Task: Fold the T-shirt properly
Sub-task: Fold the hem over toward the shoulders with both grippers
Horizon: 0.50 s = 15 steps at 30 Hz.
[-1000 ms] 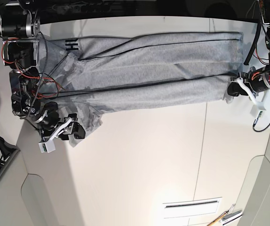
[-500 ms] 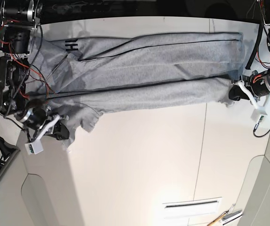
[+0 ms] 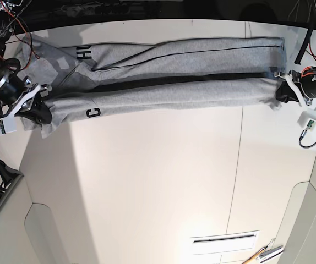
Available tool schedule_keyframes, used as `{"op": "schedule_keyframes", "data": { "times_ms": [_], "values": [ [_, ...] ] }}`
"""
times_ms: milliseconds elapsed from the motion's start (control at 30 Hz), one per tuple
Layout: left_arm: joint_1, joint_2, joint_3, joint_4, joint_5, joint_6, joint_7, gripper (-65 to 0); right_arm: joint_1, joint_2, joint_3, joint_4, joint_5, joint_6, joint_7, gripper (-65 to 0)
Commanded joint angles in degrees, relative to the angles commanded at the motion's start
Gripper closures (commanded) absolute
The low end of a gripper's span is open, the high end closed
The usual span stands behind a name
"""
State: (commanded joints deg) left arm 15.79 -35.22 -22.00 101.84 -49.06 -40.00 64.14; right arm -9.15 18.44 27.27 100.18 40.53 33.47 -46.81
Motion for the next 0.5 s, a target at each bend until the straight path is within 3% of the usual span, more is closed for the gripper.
{"op": "schedule_keyframes", "data": {
  "times_ms": [200, 333, 367, 433, 500],
  "values": [
    [2.43, 0.00, -0.55, 0.00, -4.00, 0.00, 1.49, 0.0, -5.99, -0.07, 0.00, 0.00, -0.02, -0.07, -0.20, 0.0],
    [2.51, 0.00, -0.55, 0.00, -4.13, 0.00, 1.92, 0.0, -8.00, -0.04, 0.00, -0.07, -0.98, -0.26, -0.17, 0.0],
    [2.51, 0.00, -0.55, 0.00, -4.35, 0.00, 1.95, -1.7, -8.44, -0.04, 0.00, -0.07, -1.46, -0.26, -0.15, 0.0],
    [2.49, 0.00, -0.55, 0.00, -4.37, 1.08, 2.12, -14.5, -8.85, -0.04, 0.00, -0.07, -2.03, -0.26, -0.20, -1.2],
    [2.47, 0.02, -0.92, 0.00, -4.39, 2.29, 2.10, -24.1, -8.81, -0.04, 0.28, -0.07, -2.62, -0.33, -0.39, -15.0]
  ]
}}
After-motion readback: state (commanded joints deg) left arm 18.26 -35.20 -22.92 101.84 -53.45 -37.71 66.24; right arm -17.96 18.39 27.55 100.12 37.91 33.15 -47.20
